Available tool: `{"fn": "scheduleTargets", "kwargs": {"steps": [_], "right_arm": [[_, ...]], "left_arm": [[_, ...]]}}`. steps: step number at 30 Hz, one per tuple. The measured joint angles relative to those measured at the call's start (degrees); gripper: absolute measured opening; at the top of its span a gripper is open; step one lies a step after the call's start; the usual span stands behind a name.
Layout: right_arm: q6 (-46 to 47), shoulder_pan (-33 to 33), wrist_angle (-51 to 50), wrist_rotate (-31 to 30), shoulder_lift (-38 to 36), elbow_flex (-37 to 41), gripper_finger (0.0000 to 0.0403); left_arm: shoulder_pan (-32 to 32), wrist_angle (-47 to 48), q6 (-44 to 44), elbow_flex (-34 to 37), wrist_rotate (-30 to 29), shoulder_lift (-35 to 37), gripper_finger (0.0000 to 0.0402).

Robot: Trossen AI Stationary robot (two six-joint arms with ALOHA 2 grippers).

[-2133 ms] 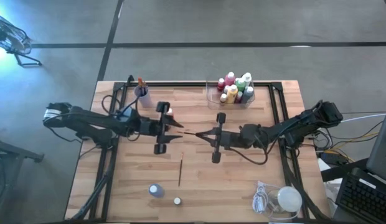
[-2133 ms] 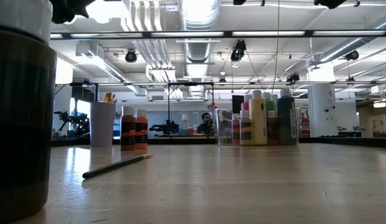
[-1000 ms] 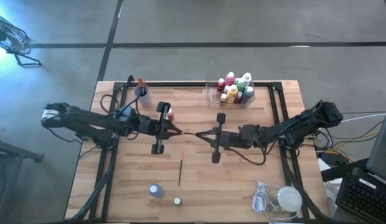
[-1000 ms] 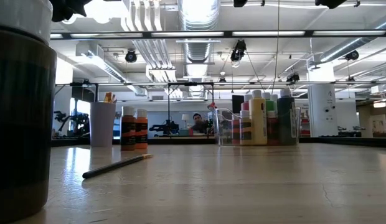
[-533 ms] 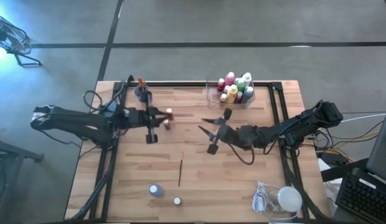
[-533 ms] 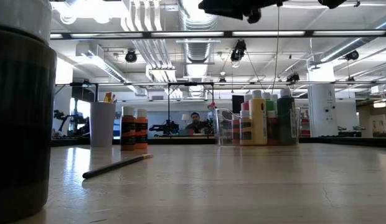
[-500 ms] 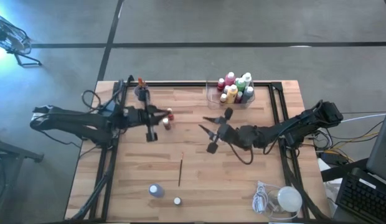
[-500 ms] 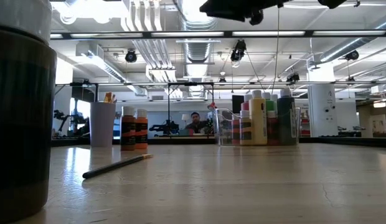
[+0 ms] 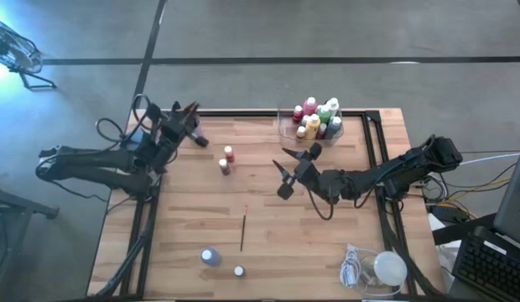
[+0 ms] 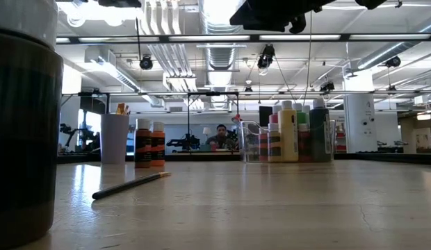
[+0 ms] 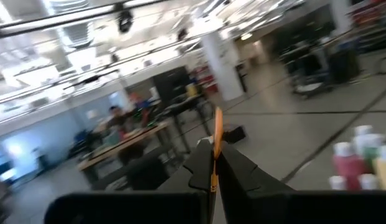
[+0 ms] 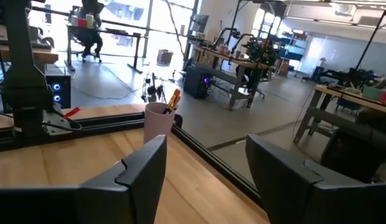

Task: Pick & Place Paint Supplies
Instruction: Put the gold paint brush into the violet cup

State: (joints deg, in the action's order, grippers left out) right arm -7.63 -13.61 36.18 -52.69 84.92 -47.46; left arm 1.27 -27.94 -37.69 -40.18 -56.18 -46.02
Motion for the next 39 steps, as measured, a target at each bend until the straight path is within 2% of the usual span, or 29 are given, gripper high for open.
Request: {"fn": "scheduleTargets", "kwargs": {"steps": [7,17,20,24,31,39], "right_arm": [[0.10,0.00,-0.01,0.00,-0.01,0.00,0.0231],[0.17,0.00,-0.41,0.02,-0.01,0.00,0.0228],[0.17,0.00,-0.50,0.02,-0.01,0.00,0.0222],[0.17,0.00,-0.99,0.02,-0.03,0.00,0.0219],[0.17,0.00,-1.39,0.02,-0.03,0.00,0.0235],[0.17,0.00,-1.41,0.02,-0.03,0.00,0.0252]], "left_arm": [[4.95,3.47,4.04,0.04,-6.78,0.00,0.0013],[9.81,17.09,16.64,0.09,-6.64,-0.11,0.0013],[11.67,20.81,20.54,0.09,-5.39,-0.11,0.0013],[14.79,24.46,25.56,0.09,-0.83,-0.11,0.0013],[21.80,32.68,33.80,0.22,5.12,-0.13,0.0013],[27.97,32.05,37.69,4.55,11.57,-0.15,0.0013]]}}
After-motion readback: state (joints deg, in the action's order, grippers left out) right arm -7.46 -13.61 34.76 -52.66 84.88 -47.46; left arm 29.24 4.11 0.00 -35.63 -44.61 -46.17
